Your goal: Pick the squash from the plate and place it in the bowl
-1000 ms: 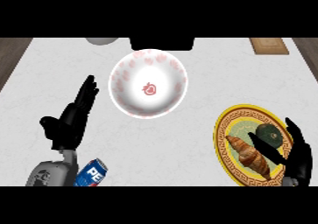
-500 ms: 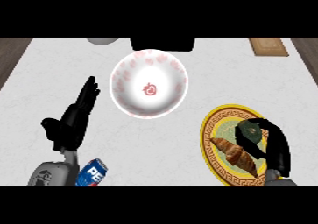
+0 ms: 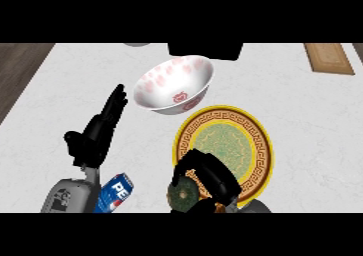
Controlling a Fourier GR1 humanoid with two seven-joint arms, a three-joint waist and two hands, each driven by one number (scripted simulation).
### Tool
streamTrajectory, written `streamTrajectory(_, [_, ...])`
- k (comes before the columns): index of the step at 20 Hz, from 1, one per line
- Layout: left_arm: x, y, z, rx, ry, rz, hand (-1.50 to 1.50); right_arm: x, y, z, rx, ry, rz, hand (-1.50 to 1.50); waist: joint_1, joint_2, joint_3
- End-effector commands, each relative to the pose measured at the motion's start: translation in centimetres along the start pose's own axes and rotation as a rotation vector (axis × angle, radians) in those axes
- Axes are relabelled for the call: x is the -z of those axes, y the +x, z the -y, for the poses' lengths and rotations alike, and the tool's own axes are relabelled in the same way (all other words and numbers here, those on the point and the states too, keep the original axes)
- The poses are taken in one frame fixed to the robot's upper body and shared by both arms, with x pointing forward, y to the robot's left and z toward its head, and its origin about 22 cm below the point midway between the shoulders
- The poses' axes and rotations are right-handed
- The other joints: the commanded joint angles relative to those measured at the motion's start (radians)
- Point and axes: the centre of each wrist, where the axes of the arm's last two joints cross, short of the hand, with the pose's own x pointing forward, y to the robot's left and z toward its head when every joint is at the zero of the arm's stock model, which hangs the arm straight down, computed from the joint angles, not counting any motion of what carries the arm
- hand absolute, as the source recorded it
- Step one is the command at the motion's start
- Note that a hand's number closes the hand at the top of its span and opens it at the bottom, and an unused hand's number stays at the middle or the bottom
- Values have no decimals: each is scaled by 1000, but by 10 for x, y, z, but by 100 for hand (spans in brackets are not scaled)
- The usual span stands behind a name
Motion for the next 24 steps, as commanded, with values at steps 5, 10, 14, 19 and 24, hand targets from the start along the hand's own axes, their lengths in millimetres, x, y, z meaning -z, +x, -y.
streamTrajectory(5, [-9,-8,-12,1,86,-10,0,-10,108,-32,157,143,447,150,-91,-4,8])
streamTrajectory(10, [-10,-13,-19,0,108,-20,0,-23,155,-4,54,7,549,150,-101,-2,7])
streamTrajectory(14, [-20,-13,-26,7,85,-14,0,-38,188,8,-5,-69,509,150,-98,-4,7])
streamTrajectory(19, [-13,-6,-24,-15,96,-20,0,-42,205,25,-98,-100,451,150,-102,-4,7])
streamTrajectory(24, [1,-9,-24,-5,73,-14,0,-13,240,47,-77,-139,394,150,-87,1,6])
